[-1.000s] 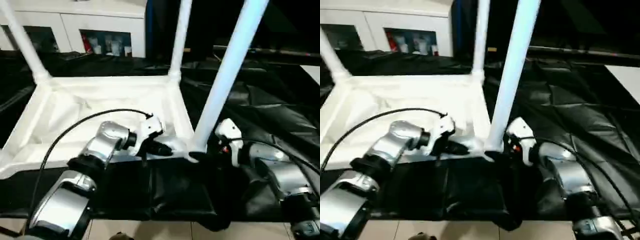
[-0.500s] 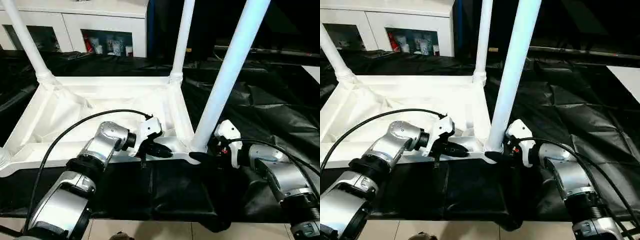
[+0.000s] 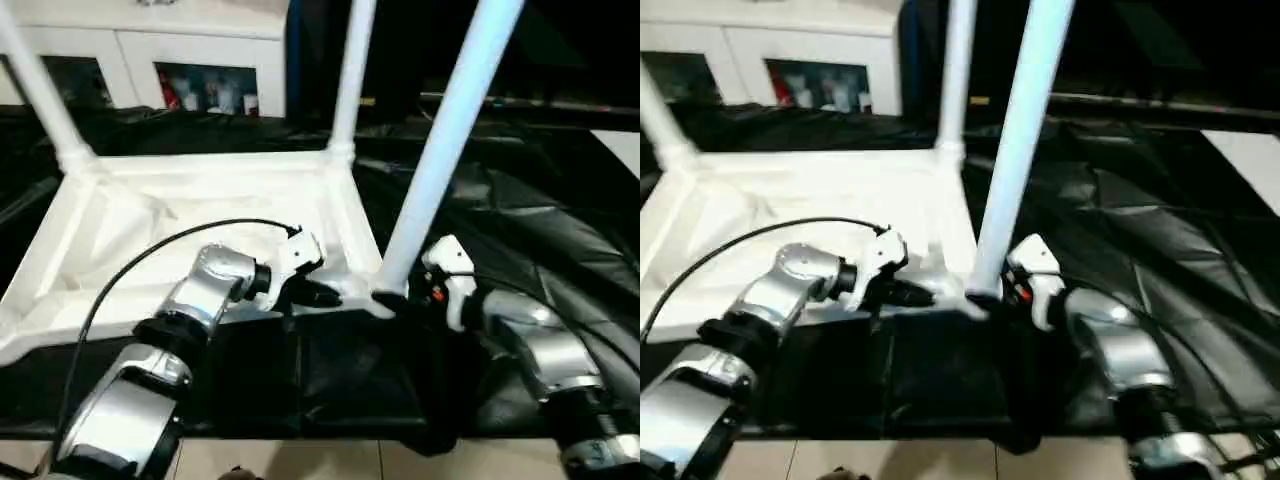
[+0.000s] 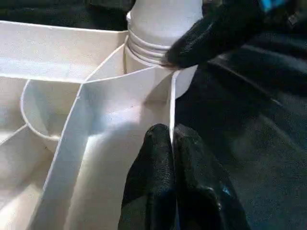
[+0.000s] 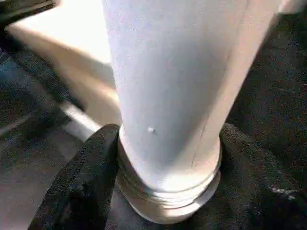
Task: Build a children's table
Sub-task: Rotate leg to tighten
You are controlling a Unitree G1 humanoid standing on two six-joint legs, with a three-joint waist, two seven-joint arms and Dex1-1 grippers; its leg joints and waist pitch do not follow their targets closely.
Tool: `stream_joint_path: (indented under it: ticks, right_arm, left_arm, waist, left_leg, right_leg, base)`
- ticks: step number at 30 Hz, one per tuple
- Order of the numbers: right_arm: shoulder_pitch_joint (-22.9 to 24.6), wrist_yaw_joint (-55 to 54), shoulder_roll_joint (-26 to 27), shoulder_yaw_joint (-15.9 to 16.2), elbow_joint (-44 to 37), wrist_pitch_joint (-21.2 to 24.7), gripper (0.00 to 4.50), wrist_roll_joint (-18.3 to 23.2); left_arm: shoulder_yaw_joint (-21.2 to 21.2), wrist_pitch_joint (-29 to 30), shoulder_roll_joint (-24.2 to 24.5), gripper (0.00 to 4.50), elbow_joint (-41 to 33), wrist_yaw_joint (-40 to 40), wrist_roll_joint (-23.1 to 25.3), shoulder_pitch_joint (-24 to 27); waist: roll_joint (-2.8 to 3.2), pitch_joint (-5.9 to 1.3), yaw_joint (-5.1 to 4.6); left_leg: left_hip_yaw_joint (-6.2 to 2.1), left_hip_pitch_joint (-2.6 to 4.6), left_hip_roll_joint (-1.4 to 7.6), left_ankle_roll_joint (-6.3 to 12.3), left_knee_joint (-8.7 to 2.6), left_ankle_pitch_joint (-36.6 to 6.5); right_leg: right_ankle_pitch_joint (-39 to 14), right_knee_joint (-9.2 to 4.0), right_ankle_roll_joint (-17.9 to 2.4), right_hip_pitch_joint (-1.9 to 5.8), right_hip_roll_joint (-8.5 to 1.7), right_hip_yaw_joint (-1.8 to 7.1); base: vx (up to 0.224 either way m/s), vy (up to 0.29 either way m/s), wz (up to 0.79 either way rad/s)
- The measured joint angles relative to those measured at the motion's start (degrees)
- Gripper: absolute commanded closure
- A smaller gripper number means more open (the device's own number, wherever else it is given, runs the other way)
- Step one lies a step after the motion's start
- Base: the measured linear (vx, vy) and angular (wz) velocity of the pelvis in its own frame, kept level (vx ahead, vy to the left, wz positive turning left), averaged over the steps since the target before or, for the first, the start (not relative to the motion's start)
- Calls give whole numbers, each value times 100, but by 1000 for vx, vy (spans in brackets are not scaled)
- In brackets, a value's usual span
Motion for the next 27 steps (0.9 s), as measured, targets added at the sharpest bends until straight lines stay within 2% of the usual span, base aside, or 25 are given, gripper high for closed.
stream_joint_path:
  ticks: [4, 9, 10, 11, 12, 17, 23, 27]
  right_arm:
    - [-275, -1351, 537, -290, 418, -38, 179, -129]
    - [-654, -2289, 957, -363, 1013, -291, 179, -297]
    - [-690, -2336, 978, -363, 1082, -339, 144, -308]
    - [-721, -2339, 999, -373, 1165, -420, 144, -313]
    - [-730, -2325, 1003, -379, 1200, -474, 110, -313]
    - [-722, -1977, 893, -387, 1228, -547, 63, -310]
    - [-442, -760, 203, -132, 748, -479, 63, -221]
    - [-170, 250, -352, 87, 285, -540, 63, -133]
  left_arm:
    - [71, 173, -444, 450, 206, 982, 92, -133]
    - [130, 263, -717, 450, 259, 1590, 143, -145]
    - [130, 262, -721, 450, 255, 1611, 151, -142]
    - [133, 250, -706, 450, 254, 1612, 155, -140]
    - [131, 222, -693, 450, 254, 1605, 156, -138]
    - [101, 58, -549, 450, 253, 1416, 164, -131]
    - [32, -199, -250, 450, 240, 788, 136, -127]
    - [-31, -379, 27, 450, 131, 2, 86, -88]
  waist:
    - [11, -3, -17]
    - [28, -20, -28]
    - [22, -21, -25]
    - [21, -21, -21]
    - [23, -20, -21]
    - [31, -14, -23]
    - [39, -8, 16]
    - [47, -3, 16]
  left_leg:
    - [0, 3, -5, -1, 1, 1]
    - [-1, 7, -8, -1, -4, 0]
    - [-1, 7, -8, -1, -5, 0]
    - [-1, 7, -8, -1, -7, 0]
    - [-1, 5, -8, -1, -7, 0]
    - [-2, 0, -8, -1, -20, 1]
    - [-1, -9, -3, -2, -37, 1]
    - [0, -24, -3, -2, -28, 2]
  right_leg:
    - [-1, -11, 2, 1, -4, 2]
    - [-2, -13, 4, 0, -4, 4]
    - [-2, -13, 5, -1, -4, 4]
    - [-2, -13, 6, -1, -4, 3]
    - [-2, -14, 6, -4, -4, 3]
    - [2, -13, 13, -13, -3, 2]
    - [16, -10, 24, -17, 0, -5]
    - [13, -14, 23, -22, 0, -2]
  base:
    - [0, 0, 0]
    - [0, 0, 0]
    - [0, 0, 0]
    - [0, 0, 0]
    - [0, 0, 0]
    - [0, 0, 0]
    - [0, 0, 0]
    - [0, 0, 0]
